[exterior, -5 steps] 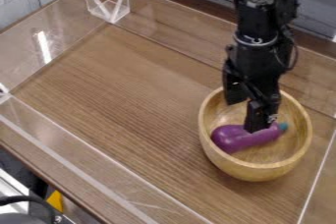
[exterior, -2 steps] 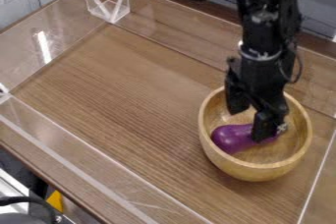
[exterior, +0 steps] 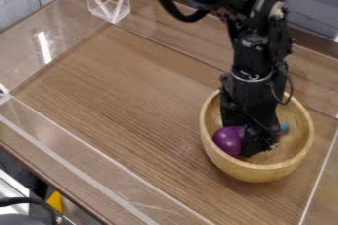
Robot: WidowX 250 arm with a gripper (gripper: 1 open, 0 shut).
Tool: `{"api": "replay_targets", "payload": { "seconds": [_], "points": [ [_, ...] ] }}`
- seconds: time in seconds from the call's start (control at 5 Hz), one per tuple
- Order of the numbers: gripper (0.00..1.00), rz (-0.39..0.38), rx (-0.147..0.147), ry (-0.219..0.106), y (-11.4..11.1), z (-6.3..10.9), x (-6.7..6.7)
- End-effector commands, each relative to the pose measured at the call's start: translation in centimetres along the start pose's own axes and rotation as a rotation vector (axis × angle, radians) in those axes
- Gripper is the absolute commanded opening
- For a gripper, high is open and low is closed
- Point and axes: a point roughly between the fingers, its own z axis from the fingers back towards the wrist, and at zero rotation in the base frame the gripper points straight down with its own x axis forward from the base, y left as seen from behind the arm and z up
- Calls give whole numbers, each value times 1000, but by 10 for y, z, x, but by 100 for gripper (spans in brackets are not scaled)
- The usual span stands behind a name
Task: Remove the purple eggplant from inside the brown bowl and put it on the table
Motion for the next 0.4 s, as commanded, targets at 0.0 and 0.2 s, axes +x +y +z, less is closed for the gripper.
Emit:
{"api": "replay_targets", "payload": {
  "seconds": [0.0, 0.2],
  "points": [
    [0, -6, -9, -17, -8, 2, -6],
    [0, 0, -28, -3, -15, -2, -16]
  ]
}}
